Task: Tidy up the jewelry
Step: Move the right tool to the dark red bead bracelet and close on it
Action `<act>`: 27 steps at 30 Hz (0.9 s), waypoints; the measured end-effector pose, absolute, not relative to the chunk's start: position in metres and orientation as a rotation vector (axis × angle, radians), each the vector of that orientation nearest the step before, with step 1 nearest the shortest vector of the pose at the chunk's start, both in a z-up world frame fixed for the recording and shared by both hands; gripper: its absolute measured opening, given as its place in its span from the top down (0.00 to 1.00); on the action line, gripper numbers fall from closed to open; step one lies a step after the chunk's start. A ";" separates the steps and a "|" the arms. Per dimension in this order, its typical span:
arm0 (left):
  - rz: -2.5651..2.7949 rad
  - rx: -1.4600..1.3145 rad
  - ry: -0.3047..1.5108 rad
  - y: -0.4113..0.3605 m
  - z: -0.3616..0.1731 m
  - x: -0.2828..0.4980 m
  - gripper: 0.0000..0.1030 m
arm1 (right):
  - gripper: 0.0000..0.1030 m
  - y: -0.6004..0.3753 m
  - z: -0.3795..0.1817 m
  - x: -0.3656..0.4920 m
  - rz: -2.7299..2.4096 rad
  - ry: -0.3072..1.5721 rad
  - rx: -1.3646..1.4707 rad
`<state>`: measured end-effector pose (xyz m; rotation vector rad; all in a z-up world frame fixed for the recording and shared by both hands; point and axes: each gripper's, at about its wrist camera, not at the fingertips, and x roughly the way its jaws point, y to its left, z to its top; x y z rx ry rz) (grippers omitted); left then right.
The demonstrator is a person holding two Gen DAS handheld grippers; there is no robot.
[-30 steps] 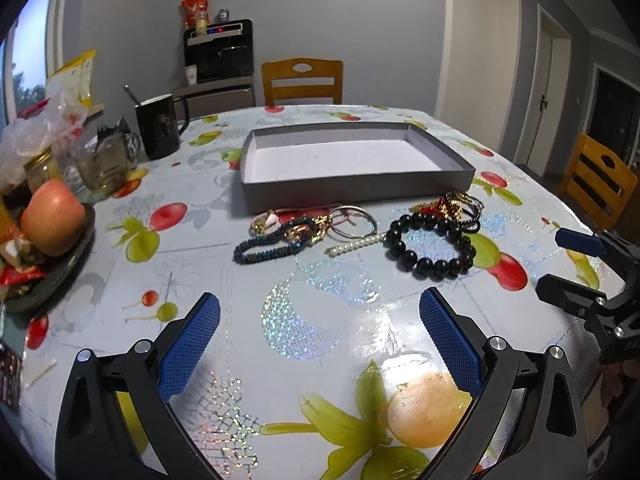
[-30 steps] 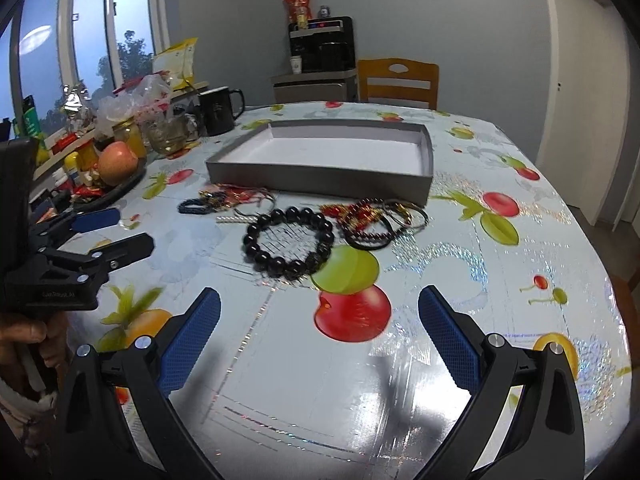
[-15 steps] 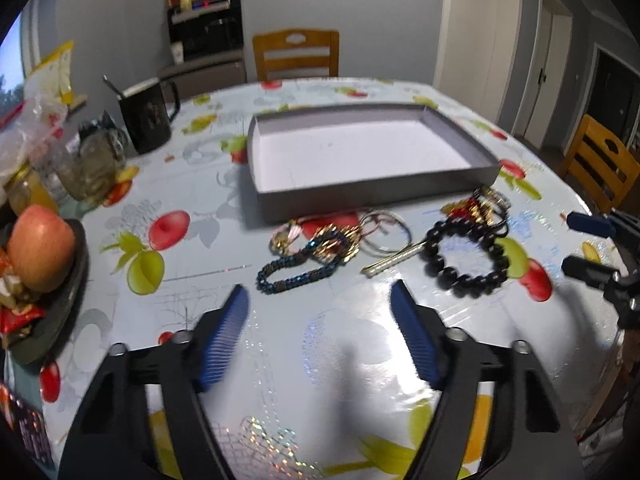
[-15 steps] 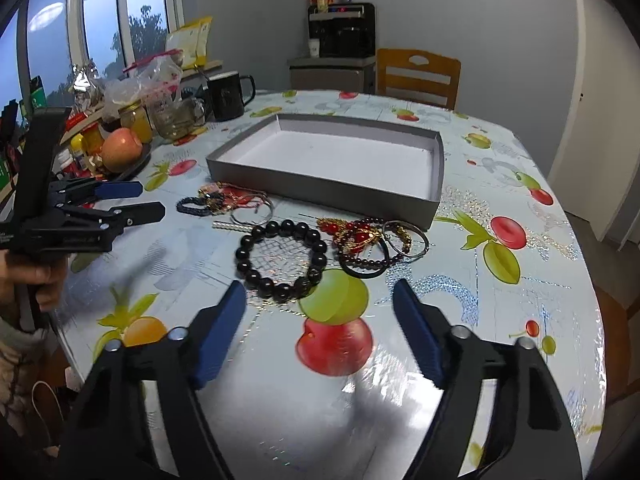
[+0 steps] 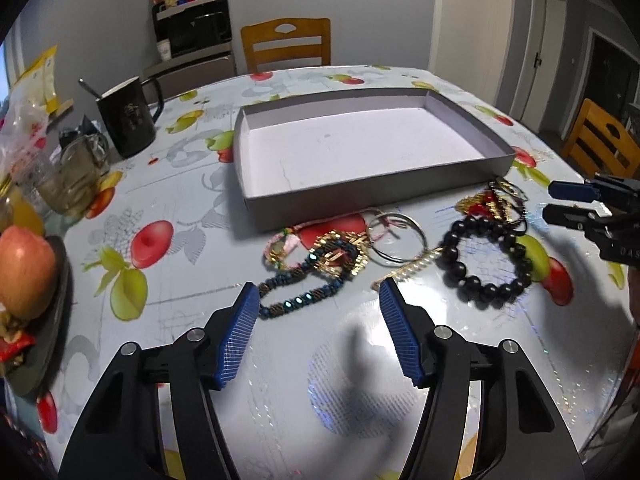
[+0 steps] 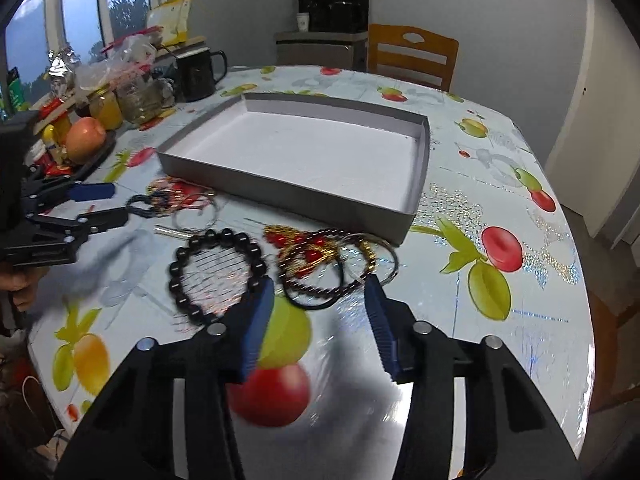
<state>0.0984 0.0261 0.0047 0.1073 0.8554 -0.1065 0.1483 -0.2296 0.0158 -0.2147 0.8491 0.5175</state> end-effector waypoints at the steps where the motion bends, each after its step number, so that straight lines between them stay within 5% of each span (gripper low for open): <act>1: -0.100 0.111 0.857 0.027 0.004 0.101 0.38 | 0.58 -0.230 0.015 0.153 0.520 0.855 -0.211; 15: -0.086 0.112 0.873 0.040 -0.005 0.102 0.33 | 0.95 -0.227 -0.007 0.180 0.520 0.884 -0.223; 27: -0.220 0.143 0.855 -0.020 0.001 0.099 0.33 | 0.95 -0.251 0.013 0.158 0.537 0.799 -0.144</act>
